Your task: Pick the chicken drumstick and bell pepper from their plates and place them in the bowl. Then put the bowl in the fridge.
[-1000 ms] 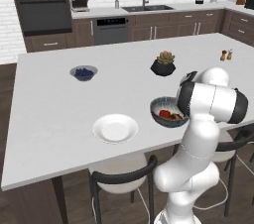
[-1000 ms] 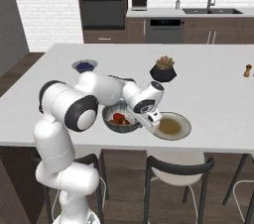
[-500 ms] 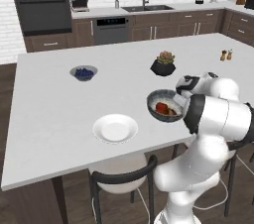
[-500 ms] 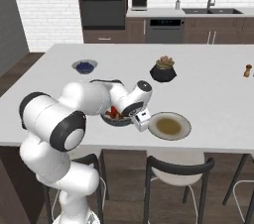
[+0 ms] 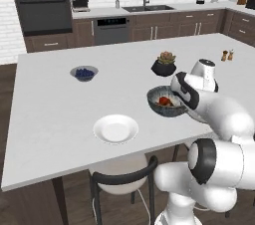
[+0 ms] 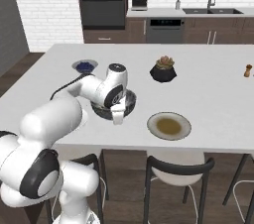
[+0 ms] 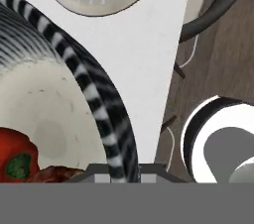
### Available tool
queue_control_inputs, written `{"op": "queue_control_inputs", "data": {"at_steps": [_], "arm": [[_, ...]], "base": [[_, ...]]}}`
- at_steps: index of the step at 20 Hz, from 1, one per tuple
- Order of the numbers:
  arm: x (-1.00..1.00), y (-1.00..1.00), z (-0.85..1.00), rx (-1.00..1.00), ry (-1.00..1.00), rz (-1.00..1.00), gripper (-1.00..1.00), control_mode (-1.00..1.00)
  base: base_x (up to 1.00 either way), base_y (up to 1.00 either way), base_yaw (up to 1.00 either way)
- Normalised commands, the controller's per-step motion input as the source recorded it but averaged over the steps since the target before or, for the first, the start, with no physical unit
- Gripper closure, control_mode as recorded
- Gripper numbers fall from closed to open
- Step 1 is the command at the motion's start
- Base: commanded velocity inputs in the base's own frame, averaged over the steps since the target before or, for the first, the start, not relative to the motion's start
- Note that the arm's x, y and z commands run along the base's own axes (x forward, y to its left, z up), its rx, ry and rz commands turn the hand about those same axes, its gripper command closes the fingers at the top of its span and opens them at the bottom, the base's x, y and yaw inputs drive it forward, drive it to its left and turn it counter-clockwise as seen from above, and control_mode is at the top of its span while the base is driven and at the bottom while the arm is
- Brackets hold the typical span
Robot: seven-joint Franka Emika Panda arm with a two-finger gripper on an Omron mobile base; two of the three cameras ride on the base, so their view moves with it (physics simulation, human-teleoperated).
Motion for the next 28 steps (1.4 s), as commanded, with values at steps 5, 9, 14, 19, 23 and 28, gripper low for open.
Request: {"op": "queue_control_inputs", "data": {"at_steps": [5, 9, 14, 19, 23, 28], "arm": [[-0.91, 0.35, 0.9, 0.08, 0.06, -0.36, 1.0, -1.0], [-1.0, 0.46, 0.93, 0.0, -0.02, -0.23, 1.0, -1.0], [-1.0, 0.43, 0.86, 0.0, -0.05, -0.08, 1.0, -1.0], [-0.99, 0.13, 0.88, -0.03, -0.17, -0.03, 1.0, -1.0], [-0.99, 0.01, 0.74, 0.0, -0.26, 0.0, 1.0, -1.0], [-0.99, 0.01, 0.6, 0.0, -0.09, -0.01, 1.0, -1.0]], "base": [[0.0, 0.0, 0.0], [0.0, 0.0, 0.0], [0.0, 0.0, 0.0], [0.0, 0.0, 0.0], [0.0, 0.0, 0.0], [0.0, 0.0, 0.0]]}}
